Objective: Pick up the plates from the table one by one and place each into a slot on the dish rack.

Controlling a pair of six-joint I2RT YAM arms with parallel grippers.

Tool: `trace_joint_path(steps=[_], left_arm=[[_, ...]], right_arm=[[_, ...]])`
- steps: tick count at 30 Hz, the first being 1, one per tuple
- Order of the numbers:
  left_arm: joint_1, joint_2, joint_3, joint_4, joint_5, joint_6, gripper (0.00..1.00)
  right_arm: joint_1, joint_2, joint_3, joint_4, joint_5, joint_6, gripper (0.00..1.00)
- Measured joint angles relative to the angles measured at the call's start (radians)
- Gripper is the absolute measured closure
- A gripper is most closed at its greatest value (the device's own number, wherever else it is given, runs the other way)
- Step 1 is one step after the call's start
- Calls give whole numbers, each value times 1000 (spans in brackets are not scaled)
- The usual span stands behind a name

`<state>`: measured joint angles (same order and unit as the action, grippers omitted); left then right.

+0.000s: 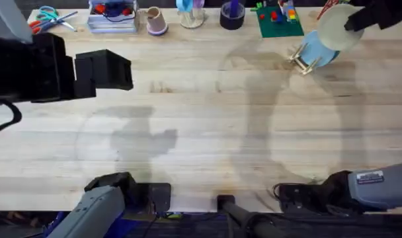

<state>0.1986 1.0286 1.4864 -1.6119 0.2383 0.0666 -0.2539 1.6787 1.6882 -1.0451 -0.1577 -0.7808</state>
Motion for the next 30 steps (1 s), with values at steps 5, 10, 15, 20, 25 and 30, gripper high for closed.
trace_joint_path(steps=[5,10,15,20,25,30], left_arm=[[0,0,0,0,0,0,6],[0,0,0,0,0,0,6],[0,0,0,0,0,0,7],[0,0,0,0,0,0,7],[0,0,0,0,0,0,6],[0,0,0,0,0,0,6]], right_arm=[[0,35,0,1,0,0,974],[0,37,0,2,0,0,974],[0,37,0,5,0,-1,974],[0,37,0,39,0,-1,973],[2,38,0,53,0,-1,973],[5,45,0,57,0,-1,973]])
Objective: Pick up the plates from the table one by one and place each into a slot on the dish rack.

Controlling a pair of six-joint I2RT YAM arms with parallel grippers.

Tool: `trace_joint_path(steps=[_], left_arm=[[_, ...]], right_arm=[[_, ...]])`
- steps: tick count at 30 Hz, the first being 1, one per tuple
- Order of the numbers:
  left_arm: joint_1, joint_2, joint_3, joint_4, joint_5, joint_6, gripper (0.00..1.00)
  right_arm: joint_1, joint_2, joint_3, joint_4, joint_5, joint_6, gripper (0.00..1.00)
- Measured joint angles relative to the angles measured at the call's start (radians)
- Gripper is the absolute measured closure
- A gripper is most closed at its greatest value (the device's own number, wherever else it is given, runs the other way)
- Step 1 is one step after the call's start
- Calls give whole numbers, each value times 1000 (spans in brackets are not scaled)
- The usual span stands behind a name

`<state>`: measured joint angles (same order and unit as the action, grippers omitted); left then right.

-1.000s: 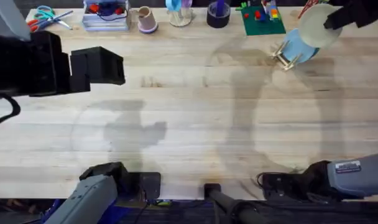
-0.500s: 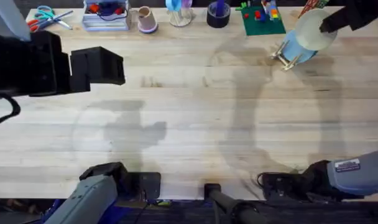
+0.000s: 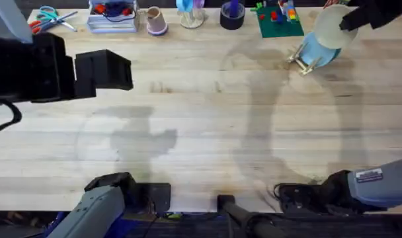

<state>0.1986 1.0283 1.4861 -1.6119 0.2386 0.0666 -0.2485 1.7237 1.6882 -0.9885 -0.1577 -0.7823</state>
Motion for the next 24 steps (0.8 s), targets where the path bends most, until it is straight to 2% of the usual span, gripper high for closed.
trace_joint_path(steps=[24], left_arm=[[0,0,0,0,0,0,6]], right_arm=[[36,79,0,26,0,0,973]])
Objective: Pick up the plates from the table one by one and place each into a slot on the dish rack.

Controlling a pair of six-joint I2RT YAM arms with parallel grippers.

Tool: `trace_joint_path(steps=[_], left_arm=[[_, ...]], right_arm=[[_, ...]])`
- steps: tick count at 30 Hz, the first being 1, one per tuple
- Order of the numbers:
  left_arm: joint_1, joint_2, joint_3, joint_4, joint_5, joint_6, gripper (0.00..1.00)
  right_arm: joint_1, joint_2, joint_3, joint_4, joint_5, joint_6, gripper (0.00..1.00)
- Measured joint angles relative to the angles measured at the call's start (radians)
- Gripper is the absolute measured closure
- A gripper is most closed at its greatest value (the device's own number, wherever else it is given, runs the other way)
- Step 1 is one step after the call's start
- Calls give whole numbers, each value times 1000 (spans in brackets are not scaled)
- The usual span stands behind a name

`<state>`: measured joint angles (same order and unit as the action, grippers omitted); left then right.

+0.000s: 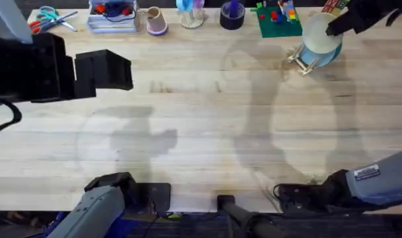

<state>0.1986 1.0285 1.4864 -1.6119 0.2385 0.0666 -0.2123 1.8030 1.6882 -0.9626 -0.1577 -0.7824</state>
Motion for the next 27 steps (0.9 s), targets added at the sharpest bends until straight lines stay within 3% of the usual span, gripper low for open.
trace_joint_path(steps=[27], left_arm=[[0,0,0,0,0,0,6]], right_arm=[[0,43,-99,60,0,0,973]])
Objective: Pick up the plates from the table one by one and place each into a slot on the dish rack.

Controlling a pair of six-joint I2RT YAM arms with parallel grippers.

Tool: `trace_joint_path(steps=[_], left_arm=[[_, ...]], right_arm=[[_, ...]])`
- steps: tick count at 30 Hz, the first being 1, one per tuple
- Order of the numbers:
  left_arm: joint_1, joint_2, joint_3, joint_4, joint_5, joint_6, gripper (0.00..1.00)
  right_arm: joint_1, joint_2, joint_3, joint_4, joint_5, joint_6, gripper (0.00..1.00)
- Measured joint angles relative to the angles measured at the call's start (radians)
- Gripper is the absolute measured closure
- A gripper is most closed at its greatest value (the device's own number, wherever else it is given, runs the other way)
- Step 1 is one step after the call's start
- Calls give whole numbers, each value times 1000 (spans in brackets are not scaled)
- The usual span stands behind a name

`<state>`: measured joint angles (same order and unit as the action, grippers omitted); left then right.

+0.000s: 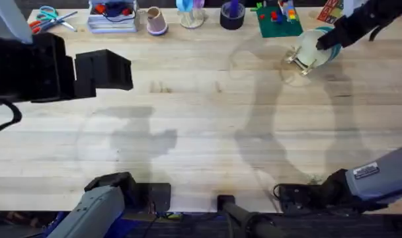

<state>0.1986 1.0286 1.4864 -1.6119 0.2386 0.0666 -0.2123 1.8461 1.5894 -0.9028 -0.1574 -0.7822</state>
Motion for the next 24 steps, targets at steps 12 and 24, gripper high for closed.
trace_joint_path(steps=[12,24], left_arm=[[0,0,0,0,0,0,6],[0,0,0,0,0,0,6]], right_arm=[[0,4,0,5,-1,1,858],[0,-1,-1,11,-5,0,770]])
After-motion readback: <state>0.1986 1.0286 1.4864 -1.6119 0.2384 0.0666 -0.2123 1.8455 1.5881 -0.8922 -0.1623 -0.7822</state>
